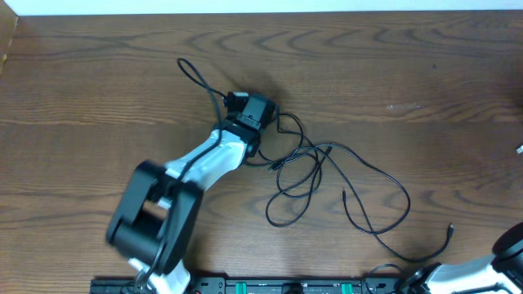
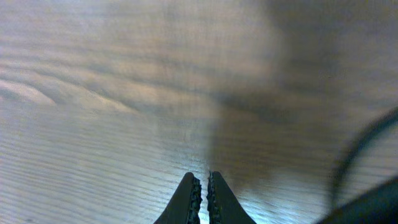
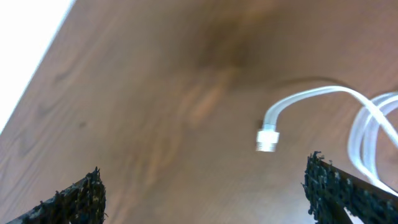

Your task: Untangle cables

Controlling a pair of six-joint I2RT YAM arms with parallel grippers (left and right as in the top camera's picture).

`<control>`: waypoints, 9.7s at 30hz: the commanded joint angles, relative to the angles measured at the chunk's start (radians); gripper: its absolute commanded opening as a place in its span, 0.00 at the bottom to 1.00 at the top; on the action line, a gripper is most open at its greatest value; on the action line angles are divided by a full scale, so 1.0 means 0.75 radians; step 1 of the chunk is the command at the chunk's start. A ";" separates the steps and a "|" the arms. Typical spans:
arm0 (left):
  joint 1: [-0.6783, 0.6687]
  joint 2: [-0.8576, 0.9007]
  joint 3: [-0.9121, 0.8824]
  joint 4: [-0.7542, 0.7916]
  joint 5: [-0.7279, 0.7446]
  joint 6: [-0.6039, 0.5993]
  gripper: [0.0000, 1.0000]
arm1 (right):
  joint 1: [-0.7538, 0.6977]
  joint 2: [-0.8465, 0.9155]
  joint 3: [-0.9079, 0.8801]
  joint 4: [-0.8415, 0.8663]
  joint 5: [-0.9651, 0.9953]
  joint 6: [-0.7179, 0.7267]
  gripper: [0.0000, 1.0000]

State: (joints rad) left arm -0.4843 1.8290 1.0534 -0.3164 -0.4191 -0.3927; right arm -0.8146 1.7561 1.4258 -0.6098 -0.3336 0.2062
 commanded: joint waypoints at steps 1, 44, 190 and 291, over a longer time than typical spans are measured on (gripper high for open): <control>0.005 -0.207 0.005 -0.018 0.026 -0.002 0.07 | 0.126 -0.142 0.019 0.001 -0.049 -0.101 0.99; 0.012 -1.235 0.004 -0.492 -0.635 0.050 0.73 | 1.906 -0.302 -0.202 0.006 -0.052 -0.208 0.99; 0.484 -0.617 0.002 -0.021 1.415 -0.687 0.93 | 1.996 -0.415 0.229 0.777 0.160 -0.098 0.01; 0.927 -0.608 0.002 -0.694 -0.010 -0.544 0.08 | 1.318 -0.506 0.227 0.378 1.189 -0.620 0.01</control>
State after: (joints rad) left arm 0.2077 1.3701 1.0534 -0.8333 -0.4171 -0.8104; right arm 0.1799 1.3594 1.5810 -0.3149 0.5880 -0.2871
